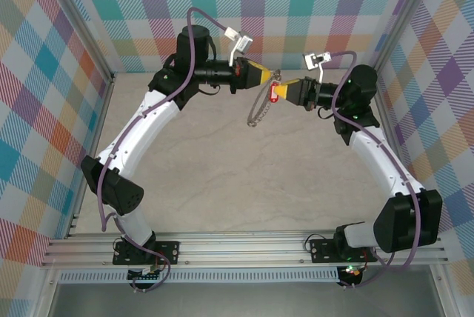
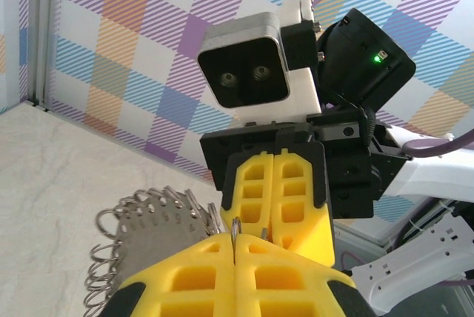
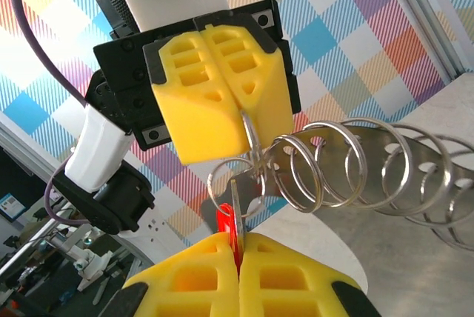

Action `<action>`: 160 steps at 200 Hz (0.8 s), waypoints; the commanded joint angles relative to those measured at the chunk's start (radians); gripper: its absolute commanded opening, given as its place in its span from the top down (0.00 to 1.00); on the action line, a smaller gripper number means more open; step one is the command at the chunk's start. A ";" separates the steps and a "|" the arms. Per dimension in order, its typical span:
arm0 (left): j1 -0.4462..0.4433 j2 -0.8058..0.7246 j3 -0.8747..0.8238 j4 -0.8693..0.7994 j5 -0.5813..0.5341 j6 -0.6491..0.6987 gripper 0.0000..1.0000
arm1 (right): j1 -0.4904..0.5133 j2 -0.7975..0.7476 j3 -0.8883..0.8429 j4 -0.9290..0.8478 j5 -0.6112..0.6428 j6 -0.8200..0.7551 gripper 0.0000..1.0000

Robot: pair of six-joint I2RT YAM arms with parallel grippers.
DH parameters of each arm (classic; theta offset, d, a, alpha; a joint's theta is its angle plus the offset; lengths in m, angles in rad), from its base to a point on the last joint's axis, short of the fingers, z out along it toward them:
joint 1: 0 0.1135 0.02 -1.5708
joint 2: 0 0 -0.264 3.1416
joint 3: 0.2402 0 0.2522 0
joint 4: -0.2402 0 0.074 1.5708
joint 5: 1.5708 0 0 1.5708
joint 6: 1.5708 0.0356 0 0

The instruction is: Put the keys on the keyring

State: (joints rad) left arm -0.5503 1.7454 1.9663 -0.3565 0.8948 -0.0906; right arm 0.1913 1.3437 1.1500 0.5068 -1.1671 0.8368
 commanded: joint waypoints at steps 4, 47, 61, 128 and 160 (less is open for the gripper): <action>-0.010 -0.044 -0.014 0.115 -0.025 -0.023 1.00 | 0.005 -0.034 -0.027 -0.042 -0.005 -0.060 1.00; -0.010 -0.056 -0.029 0.138 -0.029 -0.038 1.00 | 0.005 -0.036 -0.043 -0.052 0.001 -0.064 1.00; -0.009 -0.058 -0.039 0.155 -0.029 -0.046 1.00 | 0.005 -0.028 -0.037 -0.041 0.001 -0.052 1.00; -0.032 -0.084 -0.123 0.247 -0.049 -0.103 1.00 | 0.055 0.027 0.020 -0.016 0.029 -0.025 1.00; -0.045 -0.102 -0.178 0.298 -0.063 -0.130 1.00 | 0.066 0.044 0.034 -0.012 0.050 -0.020 1.00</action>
State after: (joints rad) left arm -0.5694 1.7020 1.8194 -0.1680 0.8398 -0.1875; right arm 0.2474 1.3762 1.1465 0.4694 -1.1339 0.8078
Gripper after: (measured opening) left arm 0.049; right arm 0.050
